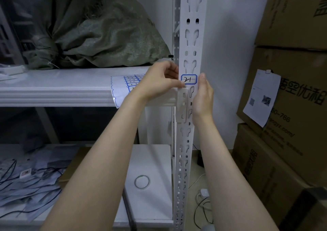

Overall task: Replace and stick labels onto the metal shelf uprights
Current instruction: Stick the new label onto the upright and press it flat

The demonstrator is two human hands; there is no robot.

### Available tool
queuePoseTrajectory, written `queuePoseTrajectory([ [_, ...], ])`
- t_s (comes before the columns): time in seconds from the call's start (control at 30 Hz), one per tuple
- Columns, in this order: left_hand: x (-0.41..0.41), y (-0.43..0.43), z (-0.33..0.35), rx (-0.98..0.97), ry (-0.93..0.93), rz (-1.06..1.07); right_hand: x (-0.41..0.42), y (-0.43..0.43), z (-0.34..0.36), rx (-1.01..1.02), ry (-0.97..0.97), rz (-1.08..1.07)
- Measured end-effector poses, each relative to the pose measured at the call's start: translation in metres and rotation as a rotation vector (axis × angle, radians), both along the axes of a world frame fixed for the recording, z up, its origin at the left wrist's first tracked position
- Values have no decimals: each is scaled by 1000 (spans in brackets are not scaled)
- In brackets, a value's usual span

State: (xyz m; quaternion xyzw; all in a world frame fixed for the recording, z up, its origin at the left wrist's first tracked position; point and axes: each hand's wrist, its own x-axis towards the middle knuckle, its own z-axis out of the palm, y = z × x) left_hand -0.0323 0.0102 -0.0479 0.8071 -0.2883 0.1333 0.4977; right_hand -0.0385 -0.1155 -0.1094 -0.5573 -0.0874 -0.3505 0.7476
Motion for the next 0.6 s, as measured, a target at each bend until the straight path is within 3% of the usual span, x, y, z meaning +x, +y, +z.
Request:
queuePoseTrajectory([
  [0.27,2,4,1,-78,43,-62,0,2,-1,-78,47,-63],
  [0.4,0,1,0,-13,-12,-17,-1,4,0,-80,47,-77],
  [0.6,0,1,2,-130,67,-54,-1,4,-1,-72,27,-79],
])
